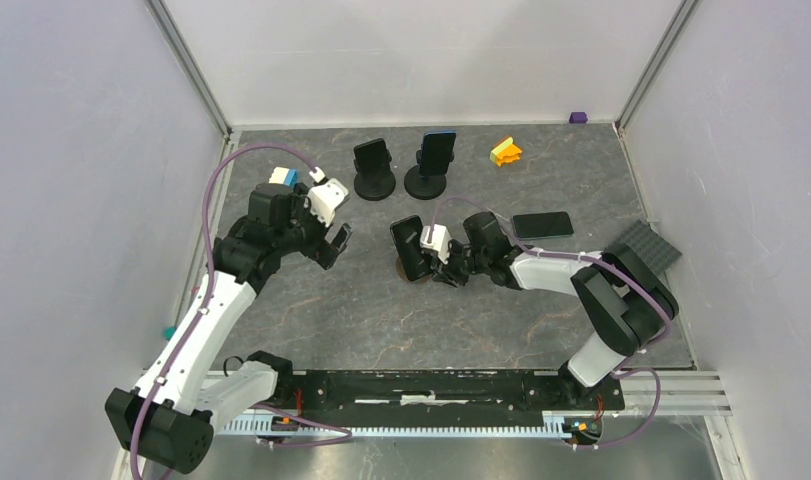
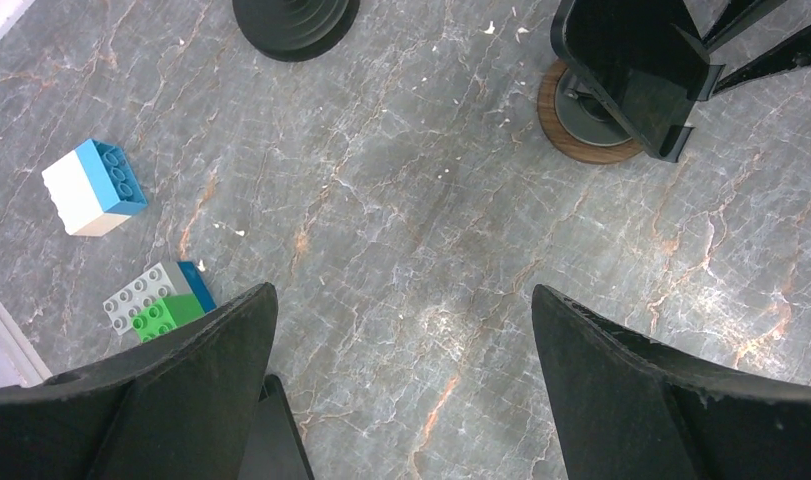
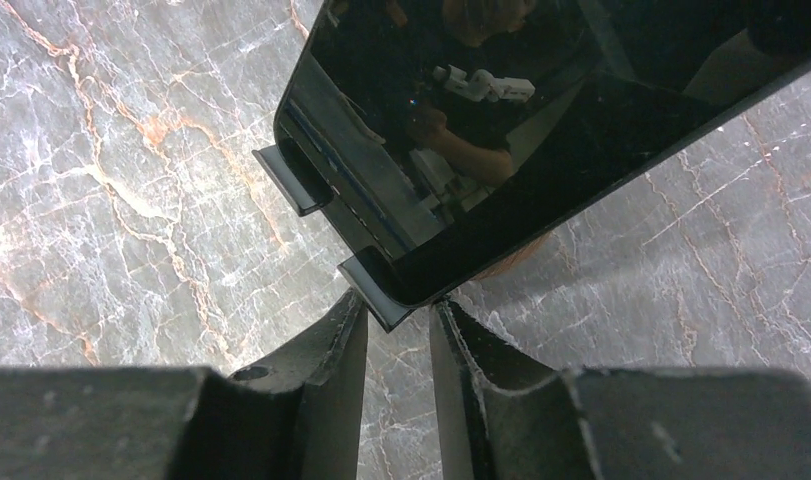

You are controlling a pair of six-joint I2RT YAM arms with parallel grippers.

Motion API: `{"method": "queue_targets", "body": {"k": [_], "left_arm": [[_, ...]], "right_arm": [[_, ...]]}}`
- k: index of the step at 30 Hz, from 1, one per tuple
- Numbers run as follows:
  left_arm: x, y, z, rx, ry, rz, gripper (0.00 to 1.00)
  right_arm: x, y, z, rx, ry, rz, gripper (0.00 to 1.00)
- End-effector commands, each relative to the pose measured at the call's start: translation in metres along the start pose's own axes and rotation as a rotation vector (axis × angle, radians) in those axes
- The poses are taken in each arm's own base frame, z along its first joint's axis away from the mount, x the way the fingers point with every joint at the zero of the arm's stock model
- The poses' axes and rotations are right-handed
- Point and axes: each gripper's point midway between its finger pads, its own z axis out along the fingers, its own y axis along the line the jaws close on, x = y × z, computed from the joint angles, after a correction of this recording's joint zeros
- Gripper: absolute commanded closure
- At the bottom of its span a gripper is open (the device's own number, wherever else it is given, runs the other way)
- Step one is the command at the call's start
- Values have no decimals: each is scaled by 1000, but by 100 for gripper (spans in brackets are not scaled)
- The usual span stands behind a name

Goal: Place the phone on the phone stand
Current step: Move the phone stand with the phone to the center of the board.

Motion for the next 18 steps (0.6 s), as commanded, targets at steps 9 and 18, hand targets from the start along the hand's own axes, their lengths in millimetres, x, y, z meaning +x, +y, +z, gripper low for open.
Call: {"method": "queue_targets", "body": {"k": [9,18], "left_arm": [[-19,7,-25,-55,-70,2,0],[-18,12,-36,-97,-60,-5,0]], "right_arm": [[-41,-12,16,49,-93,26,72],[-59,-23,34,71,-126,97,75]]}}
